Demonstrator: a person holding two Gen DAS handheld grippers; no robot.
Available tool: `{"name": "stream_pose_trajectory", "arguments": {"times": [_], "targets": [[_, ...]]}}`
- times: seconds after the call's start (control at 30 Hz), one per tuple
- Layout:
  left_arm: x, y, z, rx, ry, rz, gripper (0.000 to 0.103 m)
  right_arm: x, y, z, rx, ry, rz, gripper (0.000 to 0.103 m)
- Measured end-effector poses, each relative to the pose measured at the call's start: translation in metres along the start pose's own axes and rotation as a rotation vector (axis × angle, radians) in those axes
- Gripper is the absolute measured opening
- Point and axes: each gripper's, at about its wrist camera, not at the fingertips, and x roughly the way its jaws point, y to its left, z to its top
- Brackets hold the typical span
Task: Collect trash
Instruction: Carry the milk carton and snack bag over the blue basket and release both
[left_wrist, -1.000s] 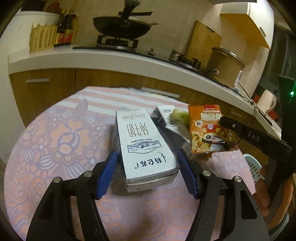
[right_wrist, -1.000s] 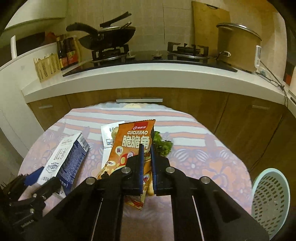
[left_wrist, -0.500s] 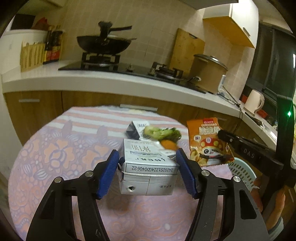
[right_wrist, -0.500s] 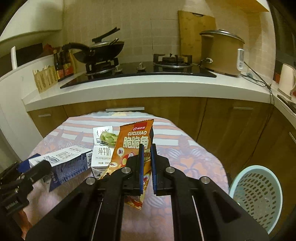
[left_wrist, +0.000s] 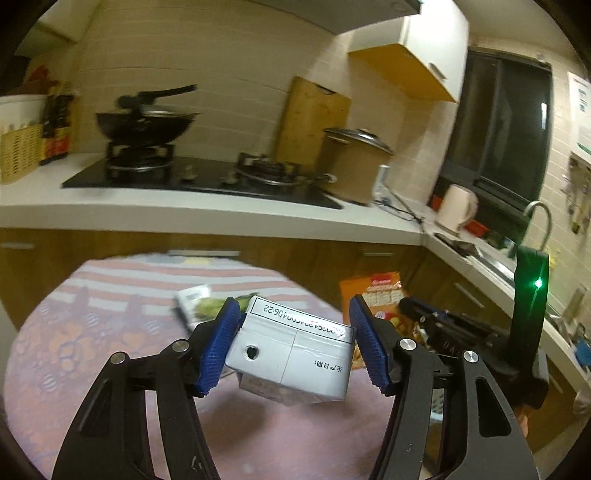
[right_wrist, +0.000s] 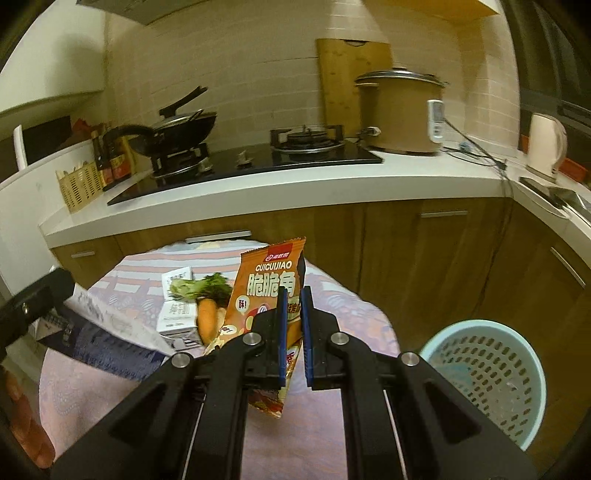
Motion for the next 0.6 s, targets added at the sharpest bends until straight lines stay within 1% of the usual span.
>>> {"name": "stream_pose_trajectory", "arguments": {"times": [0.17,0.33,0.47,0.6], "targets": [[0.021,-0.040,0.006,0.044,0.019,-0.075,0.059,-0.020,-0.039,-0.003,0.040,-0.026,-0.051,0.005],[0.055,-0.091,0.007,0.080,0.062,-0.168,0.059,-0.038,-0.091,-0.013,0.102,-0.036,-0.126,0.005],[0.089,-0.130,0.000,0.105,0.120,-0.229,0.059,-0.048,-0.135,-0.024,0.164,-0.033,-0.179,0.005],[0.129,-0.166,-0.015,0.121,0.218,-0.313,0.059,-0.053,-0.172,-0.040,0.202,-0.020,-0.230,0.005]]}}
